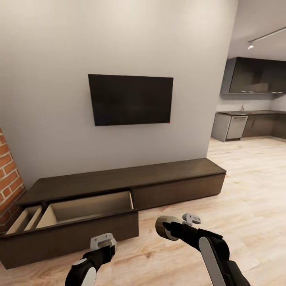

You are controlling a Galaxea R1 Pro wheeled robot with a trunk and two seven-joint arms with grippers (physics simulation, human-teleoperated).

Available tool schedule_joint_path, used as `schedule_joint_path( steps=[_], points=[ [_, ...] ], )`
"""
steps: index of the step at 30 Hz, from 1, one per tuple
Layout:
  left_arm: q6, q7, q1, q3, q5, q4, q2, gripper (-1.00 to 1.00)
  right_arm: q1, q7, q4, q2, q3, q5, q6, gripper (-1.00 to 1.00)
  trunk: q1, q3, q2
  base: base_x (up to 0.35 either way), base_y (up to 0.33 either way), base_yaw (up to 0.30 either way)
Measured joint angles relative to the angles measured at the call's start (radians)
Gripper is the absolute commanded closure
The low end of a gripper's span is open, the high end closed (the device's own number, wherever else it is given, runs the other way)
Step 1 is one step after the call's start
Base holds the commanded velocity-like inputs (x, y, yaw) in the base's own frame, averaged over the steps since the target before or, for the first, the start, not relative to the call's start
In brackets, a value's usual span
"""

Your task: Place each of the two pumpkins and all three candles from the living room inside a cabinet in the living room (use any cabinet), then make sure every cabinet is closed, and position the cauldron so it is next to a table in the living room.

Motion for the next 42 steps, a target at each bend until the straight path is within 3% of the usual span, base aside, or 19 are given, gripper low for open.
schedule_joint_path(
  steps=[14,42],
  points=[
    [0.0,0.002,0.0,0.0,0.0,0.0,0.0,1.0,0.0,0.001,0.0,-0.001,0.002,0.001,0.0,1.0,0.0,0.0,0.0,0.07,0.079,0.256],
    [0.0,-0.009,0.0,0.0,0.005,-0.001,0.0,1.0,0.0,-0.001,-0.006,0.001,0.002,-0.001,0.0,1.0,0.0,0.0,0.0,0.083,0.115,0.008]
  ],
)
